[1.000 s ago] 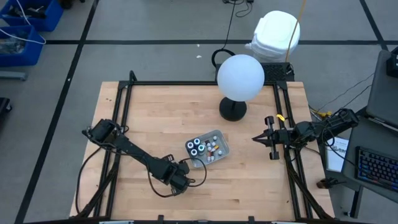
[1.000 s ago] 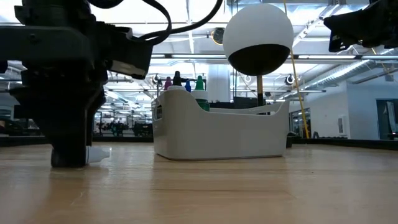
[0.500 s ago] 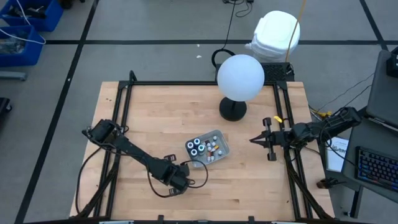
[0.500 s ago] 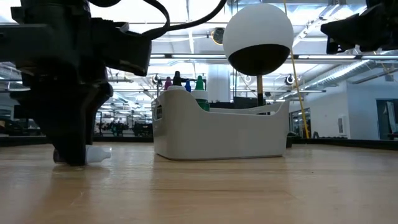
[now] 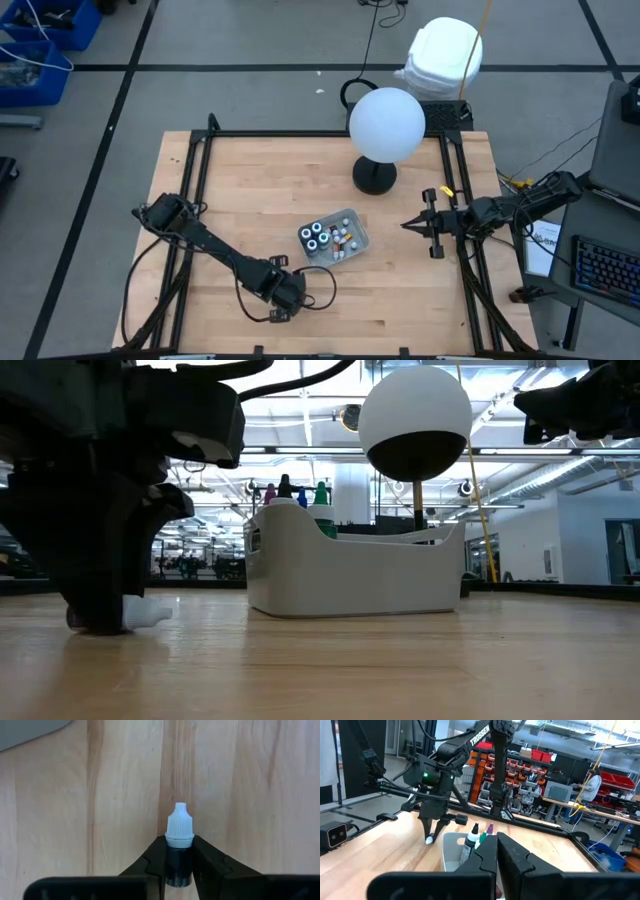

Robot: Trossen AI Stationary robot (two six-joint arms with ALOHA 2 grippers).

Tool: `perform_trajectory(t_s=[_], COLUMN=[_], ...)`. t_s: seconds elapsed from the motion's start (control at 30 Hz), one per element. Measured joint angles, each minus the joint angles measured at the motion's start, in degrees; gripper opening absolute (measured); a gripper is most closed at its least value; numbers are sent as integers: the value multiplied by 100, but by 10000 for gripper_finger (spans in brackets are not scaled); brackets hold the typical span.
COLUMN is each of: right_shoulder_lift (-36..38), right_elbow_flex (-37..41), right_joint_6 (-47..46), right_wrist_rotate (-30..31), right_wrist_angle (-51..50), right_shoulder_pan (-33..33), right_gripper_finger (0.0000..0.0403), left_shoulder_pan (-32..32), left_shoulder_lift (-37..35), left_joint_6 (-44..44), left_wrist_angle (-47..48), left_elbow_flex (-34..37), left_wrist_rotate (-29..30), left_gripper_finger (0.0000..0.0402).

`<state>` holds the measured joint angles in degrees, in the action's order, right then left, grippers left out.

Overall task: Pick & Place food coloring
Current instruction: Put the small violet food coloring bottle into the gray bin

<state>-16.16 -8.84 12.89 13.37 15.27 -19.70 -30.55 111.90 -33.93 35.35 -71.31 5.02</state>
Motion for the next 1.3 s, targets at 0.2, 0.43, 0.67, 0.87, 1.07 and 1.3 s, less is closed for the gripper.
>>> perform_trajectory(t_s=[0.2, 0.43, 0.67, 0.87, 1.07, 1.3], right_shoulder_lift=[-7, -38, -406, -1137, -2117, -3356], right_elbow_flex=[0, 0, 0, 0, -15, -1307], right_joint_6=[-7, 14, 382, 1005, 1459, 942], right_wrist_rotate=[-2, -116, -309, -306, -108, 1071], right_wrist_angle=[26, 43, 447, 1212, 2363, 838], right_shoulder_pan=[0, 0, -59, -215, -377, -780], right_gripper_finger=[1, 1, 2, 1, 0, 0], left_shoulder_pan=[-14, -71, -83, -79, -149, -132], left_shoulder_lift=[0, -10, -62, -64, -68, -179], left_joint_6=[41, 522, 1221, 2030, 3304, 5383], left_wrist_angle=[-10, -495, -1026, -1430, -2298, -3261], left_elbow_flex=[0, 2, -222, -587, -923, -1238], left_wrist_rotate=[35, -29, -230, -516, -1066, -1764], left_gripper_finger=[75, 69, 77, 79, 78, 82])
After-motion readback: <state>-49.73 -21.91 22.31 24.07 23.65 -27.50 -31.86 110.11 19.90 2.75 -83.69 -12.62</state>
